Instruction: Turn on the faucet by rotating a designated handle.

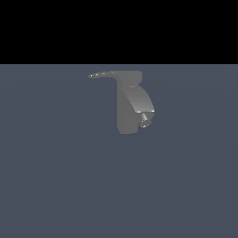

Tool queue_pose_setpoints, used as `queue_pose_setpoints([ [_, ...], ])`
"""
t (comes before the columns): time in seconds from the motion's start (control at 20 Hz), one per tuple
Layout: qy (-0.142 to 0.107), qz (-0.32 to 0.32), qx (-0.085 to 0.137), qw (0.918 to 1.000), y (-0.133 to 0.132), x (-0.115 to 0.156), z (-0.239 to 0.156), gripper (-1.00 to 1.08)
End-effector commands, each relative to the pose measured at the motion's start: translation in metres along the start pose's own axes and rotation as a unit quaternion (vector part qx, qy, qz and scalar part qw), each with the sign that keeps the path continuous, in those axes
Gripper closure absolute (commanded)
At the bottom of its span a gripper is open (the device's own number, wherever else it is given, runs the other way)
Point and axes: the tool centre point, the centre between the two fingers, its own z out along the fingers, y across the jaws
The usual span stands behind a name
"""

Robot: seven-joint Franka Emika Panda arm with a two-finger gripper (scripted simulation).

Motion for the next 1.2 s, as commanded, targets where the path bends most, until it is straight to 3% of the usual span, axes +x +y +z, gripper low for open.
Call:
queue_pose_setpoints([
  [0.0,0.0,0.0,0.0,1.0,0.0,0.0,0.0,1.08],
  [0.55,0.0,0.03,0.0,0.9996,-0.014,0.008,0.01,1.08],
  [1.15,-0.001,0.13,0.001,0.9916,-0.058,0.043,0.044,1.08],
])
